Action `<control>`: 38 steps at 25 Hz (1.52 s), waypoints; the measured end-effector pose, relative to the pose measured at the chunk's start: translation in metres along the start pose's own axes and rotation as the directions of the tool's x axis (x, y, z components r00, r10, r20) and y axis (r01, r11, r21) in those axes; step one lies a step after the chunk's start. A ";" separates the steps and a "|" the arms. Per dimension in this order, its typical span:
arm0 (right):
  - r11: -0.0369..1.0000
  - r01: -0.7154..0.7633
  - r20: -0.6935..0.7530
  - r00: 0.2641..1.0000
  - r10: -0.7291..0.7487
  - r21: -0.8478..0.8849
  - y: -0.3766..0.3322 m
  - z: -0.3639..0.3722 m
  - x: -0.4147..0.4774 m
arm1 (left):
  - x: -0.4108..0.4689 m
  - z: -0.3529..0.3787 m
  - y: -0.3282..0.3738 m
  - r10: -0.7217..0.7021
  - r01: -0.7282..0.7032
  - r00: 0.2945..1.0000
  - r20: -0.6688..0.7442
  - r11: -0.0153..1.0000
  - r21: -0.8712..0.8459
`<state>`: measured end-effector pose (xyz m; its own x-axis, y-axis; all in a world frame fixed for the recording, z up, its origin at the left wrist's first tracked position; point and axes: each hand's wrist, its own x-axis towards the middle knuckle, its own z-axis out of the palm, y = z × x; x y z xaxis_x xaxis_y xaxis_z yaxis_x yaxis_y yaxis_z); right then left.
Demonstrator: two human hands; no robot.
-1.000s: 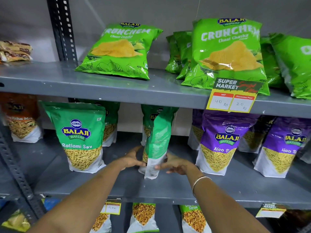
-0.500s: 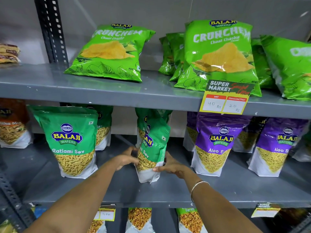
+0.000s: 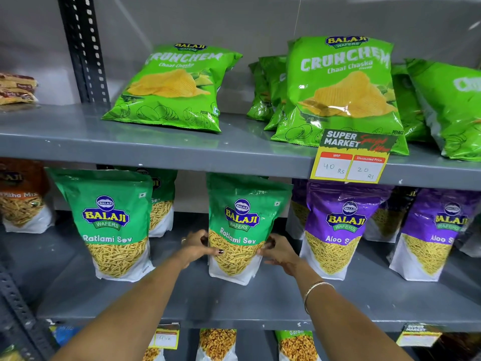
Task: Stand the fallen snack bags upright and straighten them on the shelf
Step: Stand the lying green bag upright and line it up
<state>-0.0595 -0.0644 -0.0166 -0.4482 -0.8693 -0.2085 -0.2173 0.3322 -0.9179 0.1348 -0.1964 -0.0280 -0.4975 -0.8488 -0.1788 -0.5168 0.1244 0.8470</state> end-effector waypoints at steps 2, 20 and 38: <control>0.999 0.021 0.016 1.000 -0.022 0.028 -0.001 0.001 0.000 | -0.003 0.002 -0.001 0.006 -0.006 1.000 -0.030 1.000 -0.027; 0.872 -0.305 0.219 0.887 0.406 -0.382 -0.010 0.011 -0.008 | -0.054 -0.012 -0.034 -0.102 0.141 0.977 -0.186 0.967 0.211; 0.984 0.065 0.196 0.976 -0.099 0.169 -0.084 0.278 -0.011 | -0.042 -0.199 -0.153 -0.091 0.085 0.980 -0.175 0.996 -0.042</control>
<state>0.2045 -0.1845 -0.0313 -0.2457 -0.9526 -0.1793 -0.0969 0.2082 -0.9733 0.3734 -0.2819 -0.0509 -0.3185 -0.9335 -0.1646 -0.5272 0.0302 0.8492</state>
